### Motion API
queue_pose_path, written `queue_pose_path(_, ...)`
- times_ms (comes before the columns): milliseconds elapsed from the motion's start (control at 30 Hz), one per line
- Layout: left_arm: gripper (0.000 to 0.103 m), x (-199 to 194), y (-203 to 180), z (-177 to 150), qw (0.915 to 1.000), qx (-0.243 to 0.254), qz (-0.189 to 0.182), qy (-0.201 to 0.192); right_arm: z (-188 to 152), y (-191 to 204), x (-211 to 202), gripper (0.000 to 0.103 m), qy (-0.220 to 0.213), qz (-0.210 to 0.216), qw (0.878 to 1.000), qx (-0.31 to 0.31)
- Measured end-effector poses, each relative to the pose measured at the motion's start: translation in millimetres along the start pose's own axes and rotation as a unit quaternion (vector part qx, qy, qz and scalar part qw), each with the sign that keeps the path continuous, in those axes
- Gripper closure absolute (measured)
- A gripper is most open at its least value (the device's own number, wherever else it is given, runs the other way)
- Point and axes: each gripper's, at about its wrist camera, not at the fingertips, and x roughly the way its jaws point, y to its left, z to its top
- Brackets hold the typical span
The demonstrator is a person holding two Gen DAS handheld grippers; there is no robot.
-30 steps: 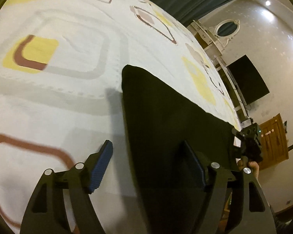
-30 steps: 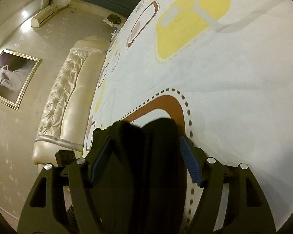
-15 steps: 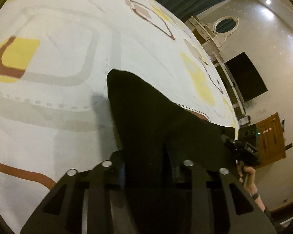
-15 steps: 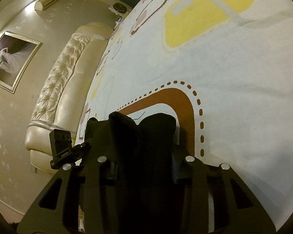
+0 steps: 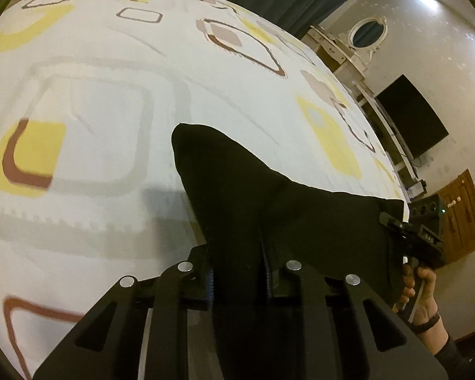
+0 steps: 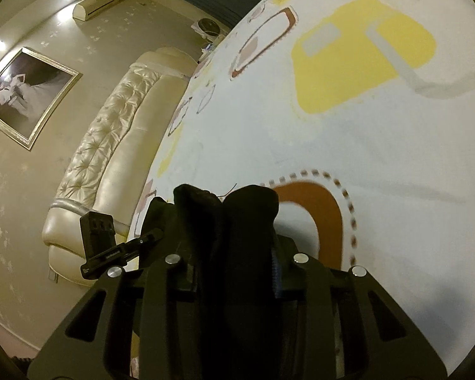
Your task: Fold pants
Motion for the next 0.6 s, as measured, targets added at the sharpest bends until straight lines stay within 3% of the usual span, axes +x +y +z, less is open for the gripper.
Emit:
queue_pose_path(333, 0.080, 21.3, 10.1, 61.3, 0.9996, -0.001, 0.029, -0.008, 57.2, -1.9, 31.6, 0.073, -0.009, -0.006, 1.000, 0.002)
queue_pose_path(600, 0.080, 43.1, 21.1, 84.3, 0.9991, 0.001, 0.041, -0.002, 89.6, -20.4, 58.0, 0.073, -0.003, -0.016, 1.000, 0.019)
